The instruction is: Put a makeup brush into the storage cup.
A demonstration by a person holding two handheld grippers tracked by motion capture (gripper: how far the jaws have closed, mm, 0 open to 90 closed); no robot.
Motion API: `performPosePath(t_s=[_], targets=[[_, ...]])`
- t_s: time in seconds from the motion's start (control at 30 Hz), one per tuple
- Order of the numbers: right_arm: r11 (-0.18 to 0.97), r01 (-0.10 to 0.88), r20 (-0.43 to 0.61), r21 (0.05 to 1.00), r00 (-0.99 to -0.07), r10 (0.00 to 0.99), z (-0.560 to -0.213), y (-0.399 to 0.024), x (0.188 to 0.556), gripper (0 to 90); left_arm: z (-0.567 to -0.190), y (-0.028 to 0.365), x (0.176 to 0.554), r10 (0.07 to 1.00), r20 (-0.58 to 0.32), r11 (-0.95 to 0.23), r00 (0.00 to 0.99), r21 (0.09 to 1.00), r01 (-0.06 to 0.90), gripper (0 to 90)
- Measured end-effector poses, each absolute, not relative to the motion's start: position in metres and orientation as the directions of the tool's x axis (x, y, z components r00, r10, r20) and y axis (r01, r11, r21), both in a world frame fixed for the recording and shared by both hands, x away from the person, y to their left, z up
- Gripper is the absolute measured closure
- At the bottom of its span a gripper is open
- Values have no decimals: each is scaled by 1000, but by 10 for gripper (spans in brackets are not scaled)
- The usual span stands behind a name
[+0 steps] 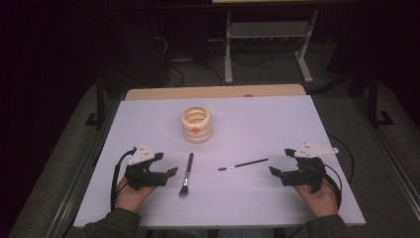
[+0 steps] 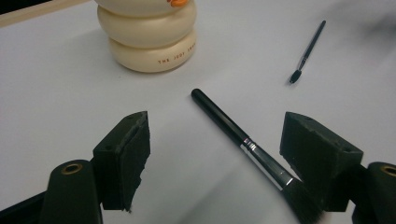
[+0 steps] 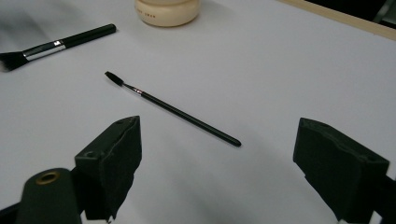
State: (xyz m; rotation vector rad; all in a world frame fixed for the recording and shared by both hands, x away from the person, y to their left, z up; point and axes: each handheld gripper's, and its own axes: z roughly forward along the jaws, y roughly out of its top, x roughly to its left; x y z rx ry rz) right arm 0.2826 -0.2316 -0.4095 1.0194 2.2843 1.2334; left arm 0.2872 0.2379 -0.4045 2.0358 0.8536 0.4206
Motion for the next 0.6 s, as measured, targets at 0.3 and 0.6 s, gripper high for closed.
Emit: performPosePath(t_s=[0.3, 0.6], targets=[[364, 424, 26, 829, -679, 733, -410, -230, 283, 146, -404, 230, 291, 719, -40, -375, 694, 819, 435, 244], [344, 427, 36, 836, -669, 742, -408, -233, 284, 147, -395, 223, 292, 720, -41, -383, 692, 809, 446, 237]])
